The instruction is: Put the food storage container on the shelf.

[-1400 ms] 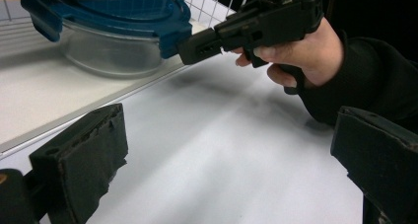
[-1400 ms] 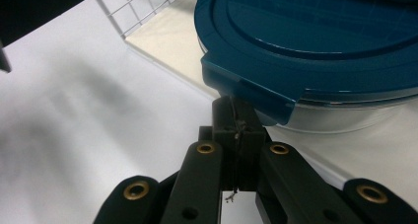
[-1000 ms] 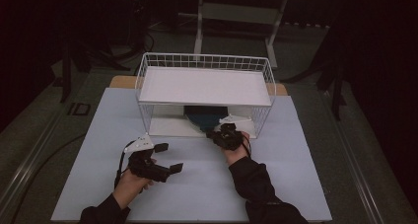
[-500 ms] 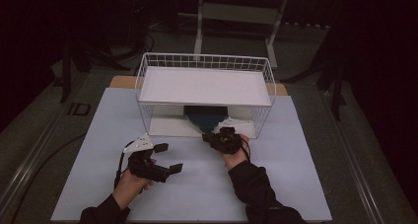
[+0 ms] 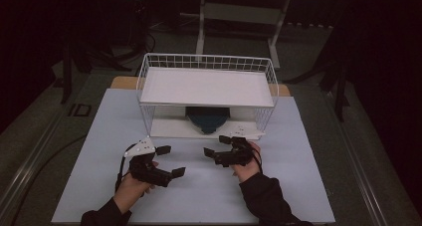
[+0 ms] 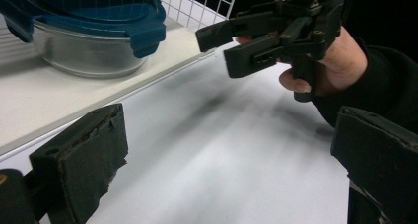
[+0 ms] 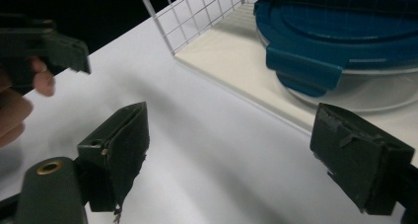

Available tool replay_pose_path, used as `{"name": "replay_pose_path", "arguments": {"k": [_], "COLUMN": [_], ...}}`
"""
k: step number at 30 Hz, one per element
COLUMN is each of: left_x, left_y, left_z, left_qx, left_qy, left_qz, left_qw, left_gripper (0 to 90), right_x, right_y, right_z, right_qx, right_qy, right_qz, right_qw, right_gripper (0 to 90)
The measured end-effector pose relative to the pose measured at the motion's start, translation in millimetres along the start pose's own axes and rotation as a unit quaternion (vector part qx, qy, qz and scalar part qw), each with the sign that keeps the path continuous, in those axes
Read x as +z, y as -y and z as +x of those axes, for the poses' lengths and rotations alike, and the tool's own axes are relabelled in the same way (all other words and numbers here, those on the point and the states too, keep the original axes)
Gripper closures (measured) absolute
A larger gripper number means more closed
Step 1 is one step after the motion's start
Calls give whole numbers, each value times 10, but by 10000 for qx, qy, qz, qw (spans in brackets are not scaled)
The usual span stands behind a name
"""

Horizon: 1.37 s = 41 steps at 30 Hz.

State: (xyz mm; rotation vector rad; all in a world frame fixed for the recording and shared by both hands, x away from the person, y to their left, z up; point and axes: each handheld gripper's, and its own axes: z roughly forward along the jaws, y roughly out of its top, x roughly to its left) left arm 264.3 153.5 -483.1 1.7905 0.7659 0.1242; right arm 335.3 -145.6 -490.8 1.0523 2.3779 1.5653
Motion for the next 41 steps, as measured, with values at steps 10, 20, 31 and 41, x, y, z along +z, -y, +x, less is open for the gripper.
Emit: {"name": "replay_pose_path", "arguments": {"k": [10, 20, 31, 41], "left_x": [-14, 5, 28, 68], "left_y": [19, 34, 77, 95], "left_z": [-8, -28, -56, -91], "left_qx": [32, 101, 228, 320], "left_qy": [5, 57, 164, 256], "left_qz": [15, 50, 86, 124], "left_qw": [10000, 9999, 9996, 9991], "left_gripper": [9, 9, 9, 9], "right_x": [-262, -545, -823, -847], "right_y": [183, 349, 561, 632], "right_z": [-6, 40, 4, -23], "right_qx": [13, -95, 13, -39], "right_qy": [165, 299, 412, 430], "right_qz": [-60, -58, -8, 75], "right_qw": [9998, 9995, 9991, 9990], "right_gripper": [150, 150, 150, 151]}}
